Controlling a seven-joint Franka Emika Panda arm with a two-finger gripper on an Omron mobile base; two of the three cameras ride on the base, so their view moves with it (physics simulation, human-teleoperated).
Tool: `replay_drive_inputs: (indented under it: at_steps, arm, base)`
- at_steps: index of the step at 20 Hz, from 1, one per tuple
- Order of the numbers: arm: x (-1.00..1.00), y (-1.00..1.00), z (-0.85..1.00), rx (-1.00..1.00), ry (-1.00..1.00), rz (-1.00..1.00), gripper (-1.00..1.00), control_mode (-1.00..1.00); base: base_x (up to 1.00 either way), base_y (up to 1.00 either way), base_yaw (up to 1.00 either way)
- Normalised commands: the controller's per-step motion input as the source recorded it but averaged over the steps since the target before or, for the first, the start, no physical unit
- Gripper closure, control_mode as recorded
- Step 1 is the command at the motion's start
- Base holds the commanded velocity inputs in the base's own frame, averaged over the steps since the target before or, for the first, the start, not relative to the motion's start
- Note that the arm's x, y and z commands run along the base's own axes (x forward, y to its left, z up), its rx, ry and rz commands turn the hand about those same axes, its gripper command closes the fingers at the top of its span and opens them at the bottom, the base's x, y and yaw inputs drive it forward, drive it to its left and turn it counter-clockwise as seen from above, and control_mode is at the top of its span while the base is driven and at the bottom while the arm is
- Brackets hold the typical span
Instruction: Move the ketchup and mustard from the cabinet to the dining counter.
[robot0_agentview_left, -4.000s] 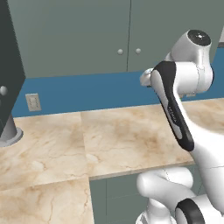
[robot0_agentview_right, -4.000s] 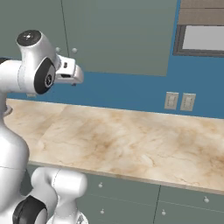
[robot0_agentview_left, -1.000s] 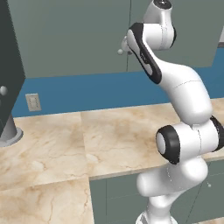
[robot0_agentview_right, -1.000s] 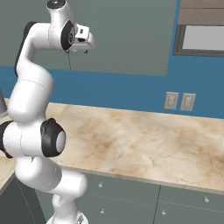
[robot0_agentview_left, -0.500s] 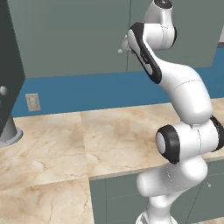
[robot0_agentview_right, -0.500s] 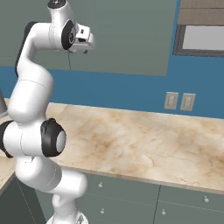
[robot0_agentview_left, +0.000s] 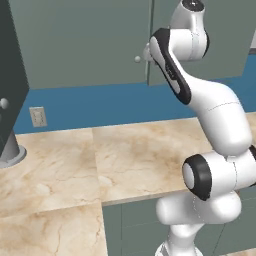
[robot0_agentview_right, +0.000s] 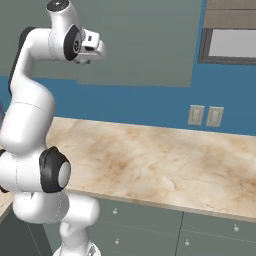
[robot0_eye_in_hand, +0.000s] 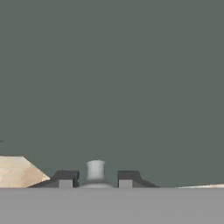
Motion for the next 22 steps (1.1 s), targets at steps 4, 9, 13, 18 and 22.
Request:
replay_drive_inputs:
  at_steps: [4,9,13,18,22]
  arm:
    - [-0.98,-0.78,0.00,0.00,-0.07,0.00,1.00,-1.00]
    - [-0.99,-0.99,0.00,0.00,-0.08,0.00,1.00,-1.00]
    - [-0.94,-1.00,0.00,0.00,-0.07,0.00,1.00,-1.00]
    - [-0.90,-1.00,0.00,0.00,-0.05,0.00,1.00,-1.00]
    - [-0.80,-1.00,-0.06,0.00,-0.01,0.00,1.00,-1.00]
  base:
    - [0.00,0.00,0.00]
    - [0.00,0.00,0.00]
    - [0.00,0.00,0.00]
    - [0.00,0.00,0.00]
    - [0.00,0.00,0.00]
